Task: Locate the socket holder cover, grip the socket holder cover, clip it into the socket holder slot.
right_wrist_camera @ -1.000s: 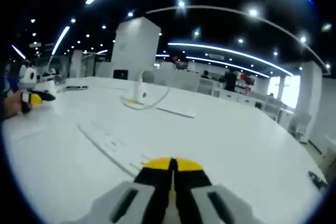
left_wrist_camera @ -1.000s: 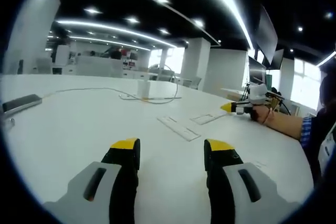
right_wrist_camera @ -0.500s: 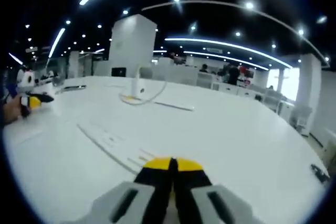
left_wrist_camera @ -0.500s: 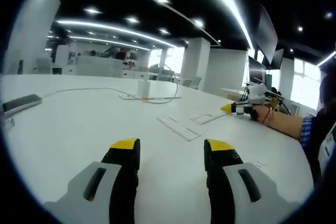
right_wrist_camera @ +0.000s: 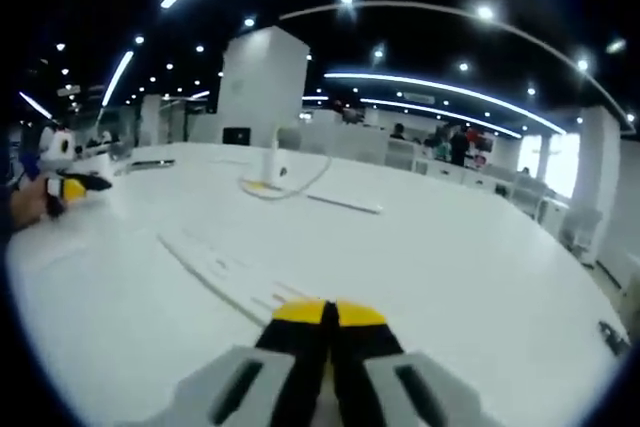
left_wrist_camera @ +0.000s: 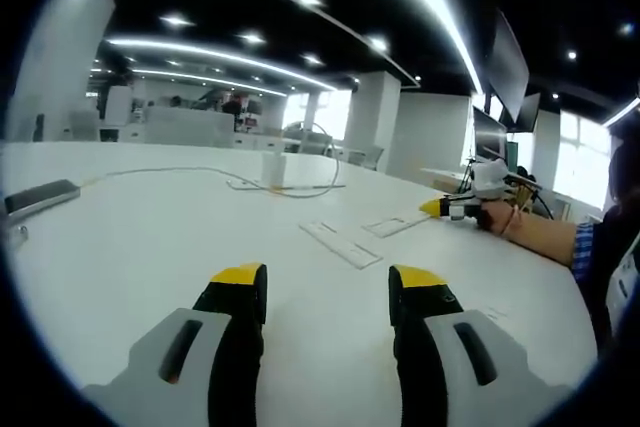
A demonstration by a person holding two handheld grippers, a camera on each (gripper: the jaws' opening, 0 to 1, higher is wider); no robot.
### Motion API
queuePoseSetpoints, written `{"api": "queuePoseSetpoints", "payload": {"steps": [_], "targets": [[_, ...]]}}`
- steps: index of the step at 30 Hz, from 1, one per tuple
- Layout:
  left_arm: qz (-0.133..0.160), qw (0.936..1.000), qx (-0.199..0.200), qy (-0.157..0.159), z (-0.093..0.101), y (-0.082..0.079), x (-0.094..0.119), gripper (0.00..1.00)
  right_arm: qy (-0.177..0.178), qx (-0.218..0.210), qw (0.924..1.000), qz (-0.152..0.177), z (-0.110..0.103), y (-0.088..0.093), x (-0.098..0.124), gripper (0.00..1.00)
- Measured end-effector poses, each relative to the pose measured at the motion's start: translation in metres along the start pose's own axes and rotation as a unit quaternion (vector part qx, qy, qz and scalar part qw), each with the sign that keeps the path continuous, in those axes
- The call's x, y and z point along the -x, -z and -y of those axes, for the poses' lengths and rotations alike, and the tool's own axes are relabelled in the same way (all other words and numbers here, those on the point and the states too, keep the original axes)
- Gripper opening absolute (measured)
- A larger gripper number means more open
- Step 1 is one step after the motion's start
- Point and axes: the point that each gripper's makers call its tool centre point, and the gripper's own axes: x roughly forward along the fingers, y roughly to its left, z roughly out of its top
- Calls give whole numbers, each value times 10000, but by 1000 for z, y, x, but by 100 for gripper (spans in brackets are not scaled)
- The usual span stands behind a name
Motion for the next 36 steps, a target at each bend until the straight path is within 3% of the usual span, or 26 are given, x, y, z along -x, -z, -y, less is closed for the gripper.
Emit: {"api": "queuePoseSetpoints", "payload": {"steps": [7,15,36], "targets": [[3,10000,1,-2,0,0,0,50,131,-84,9999,20,8,0,3,4],[2,10000,2,-3,0,-1,0,49,48,-42,9999,-122,2,4,0,4],[-2,10000,1,-2,-1,-1,-3,49,-25,-62,9999,-79,1,2,-2,4]]}}
